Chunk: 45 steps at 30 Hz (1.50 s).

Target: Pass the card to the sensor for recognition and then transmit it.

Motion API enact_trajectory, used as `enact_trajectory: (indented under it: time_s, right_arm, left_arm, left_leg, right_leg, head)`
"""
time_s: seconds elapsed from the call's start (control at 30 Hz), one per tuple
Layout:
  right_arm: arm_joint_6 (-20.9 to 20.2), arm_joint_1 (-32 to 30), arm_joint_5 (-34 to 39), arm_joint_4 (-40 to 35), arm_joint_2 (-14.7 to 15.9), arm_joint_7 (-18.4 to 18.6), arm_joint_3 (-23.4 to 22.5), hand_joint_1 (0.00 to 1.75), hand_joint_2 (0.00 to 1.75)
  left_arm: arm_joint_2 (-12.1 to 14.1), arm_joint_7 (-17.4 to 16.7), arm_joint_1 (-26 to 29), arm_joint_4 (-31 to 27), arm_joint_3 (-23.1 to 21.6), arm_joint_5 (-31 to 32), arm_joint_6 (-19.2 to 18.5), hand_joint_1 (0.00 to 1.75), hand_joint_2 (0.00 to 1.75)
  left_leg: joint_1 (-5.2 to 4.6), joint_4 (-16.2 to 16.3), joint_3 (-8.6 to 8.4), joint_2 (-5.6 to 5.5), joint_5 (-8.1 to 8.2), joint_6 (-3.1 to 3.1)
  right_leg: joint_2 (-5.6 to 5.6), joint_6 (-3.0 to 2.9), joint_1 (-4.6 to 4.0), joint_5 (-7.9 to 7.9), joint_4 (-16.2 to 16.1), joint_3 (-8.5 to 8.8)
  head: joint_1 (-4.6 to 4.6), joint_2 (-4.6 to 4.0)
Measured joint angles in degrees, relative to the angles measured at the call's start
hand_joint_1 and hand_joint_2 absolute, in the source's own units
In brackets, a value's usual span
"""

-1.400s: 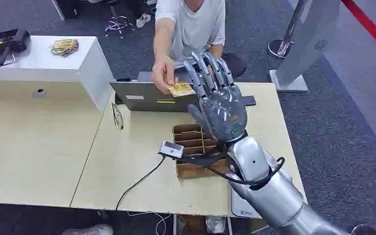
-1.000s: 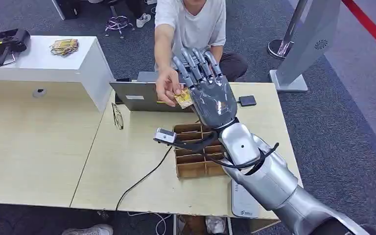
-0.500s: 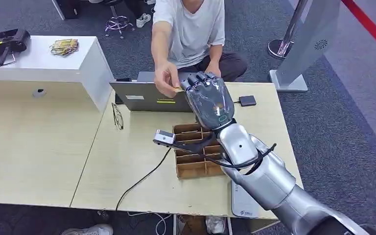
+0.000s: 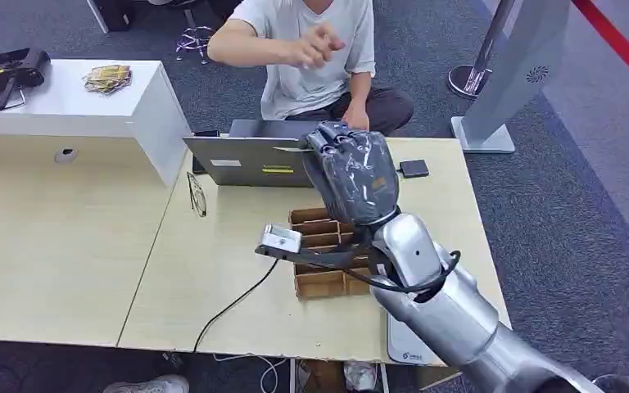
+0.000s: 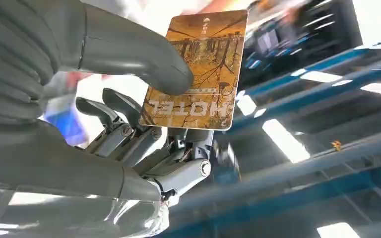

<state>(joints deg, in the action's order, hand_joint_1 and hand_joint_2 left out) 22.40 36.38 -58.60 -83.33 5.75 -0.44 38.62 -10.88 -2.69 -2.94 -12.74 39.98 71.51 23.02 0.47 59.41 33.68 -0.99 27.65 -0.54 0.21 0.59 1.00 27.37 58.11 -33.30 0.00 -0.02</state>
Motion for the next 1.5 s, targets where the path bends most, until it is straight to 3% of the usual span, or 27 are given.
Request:
enact_trajectory:
  time_s: [0.17,0.27,0.4,0.53,0.73,0.97,1.17,1.37,1.5]
  right_arm:
    - [-5.7,-6.1,25.9,-8.5,0.1,-9.4,-3.0,1.75,1.75]
    - [-15.8,-10.2,47.0,-12.7,0.5,-15.4,-4.7,1.75,1.75]
    - [-31.6,-17.0,71.1,-16.0,2.1,-19.1,-6.4,1.75,1.75]
    - [-39.3,-22.9,79.3,-17.3,3.5,-20.9,-6.5,1.75,1.75]
    - [-45.6,-28.5,85.2,-17.6,4.5,-21.3,-5.6,1.75,1.75]
    - [-47.1,-31.7,86.7,-17.6,4.8,-21.7,-5.0,1.75,1.75]
    - [-44.4,-33.3,80.7,-17.2,6.4,-21.4,-4.8,1.75,1.75]
    - [-41.6,-35.6,77.0,-14.9,11.7,-21.2,-6.1,1.75,1.75]
    - [-39.2,-38.6,76.5,-13.4,16.2,-19.4,-9.3,1.75,1.75]
  left_arm:
    - [0.0,0.1,0.1,0.0,0.7,-1.3,0.9,0.00,0.00]
    - [-0.2,0.2,0.1,0.0,1.4,-1.7,1.6,0.00,0.00]
    - [-0.5,0.2,0.1,0.0,2.0,-1.9,2.4,0.00,0.00]
    - [-0.5,0.2,0.1,0.0,2.6,-2.0,2.8,0.00,0.00]
    - [-0.5,0.2,0.1,0.0,3.0,-2.1,3.4,0.00,0.00]
    - [-0.5,0.2,0.1,0.0,3.5,-2.1,3.4,0.00,0.00]
    - [-0.6,0.2,0.0,0.0,4.1,-2.4,3.4,0.00,0.00]
    - [-0.8,0.2,0.0,0.0,4.9,-2.7,3.4,0.00,0.00]
    - [-0.9,0.2,0.0,0.0,5.2,-3.0,3.4,0.00,0.00]
  left_leg:
    - [0.00,0.0,0.01,0.01,0.02,0.02]
    - [0.00,0.0,0.01,-0.01,0.02,0.02]
    - [0.00,0.0,0.01,-0.01,0.04,0.05]
    - [0.00,0.0,0.01,0.01,0.06,0.03]
    - [0.01,0.0,0.01,0.02,0.06,0.03]
    - [0.02,0.0,0.01,0.03,0.06,0.02]
    - [0.01,0.0,0.00,0.03,0.06,0.03]
    - [0.00,0.0,0.00,0.05,0.08,0.05]
    - [-0.01,0.0,0.02,-0.05,0.09,0.06]
  right_leg:
    - [0.00,0.01,0.00,0.01,0.0,0.00]
    - [-0.02,0.01,0.00,0.01,0.0,0.00]
    - [-0.02,0.01,0.00,0.01,0.0,0.01]
    - [0.00,0.01,0.00,0.02,0.0,0.00]
    - [0.00,0.01,-0.01,0.02,0.0,0.00]
    - [0.01,0.01,-0.02,0.02,0.0,0.01]
    - [0.01,0.01,-0.02,0.02,-0.1,0.01]
    - [0.02,0.02,-0.01,0.02,-0.1,0.01]
    - [-0.06,0.03,0.00,0.03,-0.1,0.04]
  head:
    - [0.00,0.00]
    - [0.00,0.00]
    - [-0.02,0.00]
    - [-0.02,0.00]
    - [-0.02,0.00]
    - [-0.02,0.00]
    - [-0.02,0.00]
    - [-0.04,0.00]
    - [-0.04,0.00]
